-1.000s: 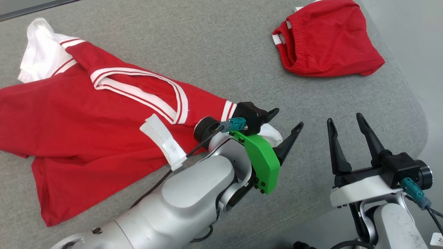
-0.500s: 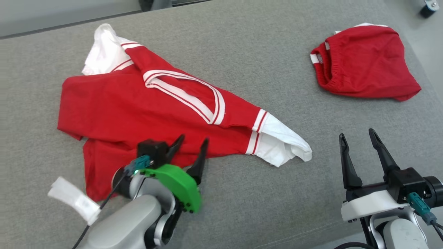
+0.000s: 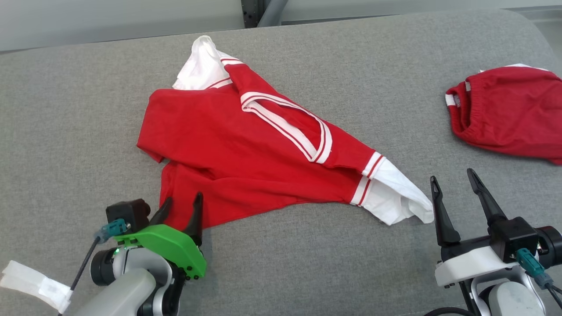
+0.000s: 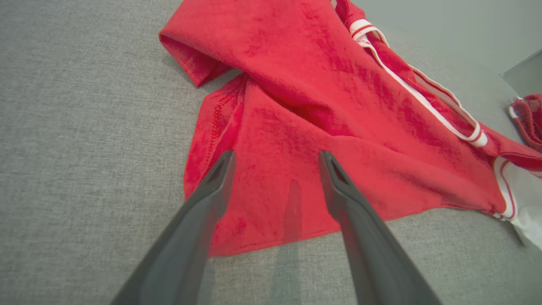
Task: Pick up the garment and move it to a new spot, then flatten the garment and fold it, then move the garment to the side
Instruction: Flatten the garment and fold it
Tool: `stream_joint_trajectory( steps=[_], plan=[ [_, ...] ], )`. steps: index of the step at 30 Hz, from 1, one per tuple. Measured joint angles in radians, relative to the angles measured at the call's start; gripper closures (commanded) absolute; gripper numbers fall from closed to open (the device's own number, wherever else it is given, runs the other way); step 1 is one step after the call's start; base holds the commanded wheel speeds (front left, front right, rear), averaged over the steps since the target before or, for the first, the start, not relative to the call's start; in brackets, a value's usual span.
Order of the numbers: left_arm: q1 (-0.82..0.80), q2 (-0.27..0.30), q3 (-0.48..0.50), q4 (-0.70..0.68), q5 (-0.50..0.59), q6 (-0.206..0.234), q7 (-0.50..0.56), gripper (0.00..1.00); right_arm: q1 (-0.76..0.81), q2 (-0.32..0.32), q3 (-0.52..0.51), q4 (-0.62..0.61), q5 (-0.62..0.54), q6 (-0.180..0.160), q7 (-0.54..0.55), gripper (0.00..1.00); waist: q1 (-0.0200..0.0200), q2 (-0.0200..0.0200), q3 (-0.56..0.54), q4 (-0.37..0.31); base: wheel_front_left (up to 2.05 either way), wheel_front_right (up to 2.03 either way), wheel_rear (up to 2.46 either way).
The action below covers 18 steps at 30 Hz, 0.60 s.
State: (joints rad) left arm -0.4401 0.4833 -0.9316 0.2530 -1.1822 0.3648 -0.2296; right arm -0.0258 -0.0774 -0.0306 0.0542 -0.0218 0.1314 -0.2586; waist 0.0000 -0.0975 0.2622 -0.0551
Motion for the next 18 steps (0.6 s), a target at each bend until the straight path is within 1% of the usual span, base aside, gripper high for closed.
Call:
stream_joint_trajectory(
  steps=[5, 11, 14, 15, 16, 18],
  plan=[
    [-0.046, 0.008, 0.022, 0.050, -0.047, -0.033, 0.075, 0.00, -0.001, -0.008, 0.008, 0.003, 0.000, 0.000, 0.000, 0.00, 0.0000, 0.0000, -0.010, 0.018, 0.00, 0.00, 0.00],
    [-0.100, 0.038, -0.009, 0.124, -0.059, -0.085, 0.194, 0.00, -0.002, -0.016, 0.017, 0.010, 0.001, 0.000, 0.000, 0.00, 0.0000, 0.0000, -0.009, 0.006, 0.00, 0.00, 0.00],
    [-0.111, 0.040, -0.023, 0.149, -0.061, -0.117, 0.226, 0.00, -0.002, -0.017, 0.017, 0.012, 0.002, 0.000, 0.000, 0.00, 0.0000, 0.0000, -0.009, -0.004, 0.00, 0.00, 0.00],
    [-0.114, 0.040, -0.024, 0.155, -0.064, -0.125, 0.231, 0.71, -0.002, -0.017, 0.016, 0.012, 0.002, 0.000, 0.000, 0.00, 0.0000, 0.0000, -0.009, -0.007, 0.00, 0.00, 0.00],
    [-0.116, 0.040, -0.023, 0.159, -0.065, -0.139, 0.228, 1.00, -0.002, -0.017, 0.016, 0.012, 0.002, 0.000, 0.000, 0.00, 0.0000, 0.0000, -0.009, -0.010, 0.00, 0.00, 0.00],
    [-0.119, 0.041, -0.023, 0.162, -0.064, -0.157, 0.217, 1.00, -0.001, -0.017, 0.014, 0.012, 0.002, 0.000, 0.000, 0.00, 0.0000, 0.0000, -0.011, -0.013, 0.00, 0.00, 0.00]
  ],
)
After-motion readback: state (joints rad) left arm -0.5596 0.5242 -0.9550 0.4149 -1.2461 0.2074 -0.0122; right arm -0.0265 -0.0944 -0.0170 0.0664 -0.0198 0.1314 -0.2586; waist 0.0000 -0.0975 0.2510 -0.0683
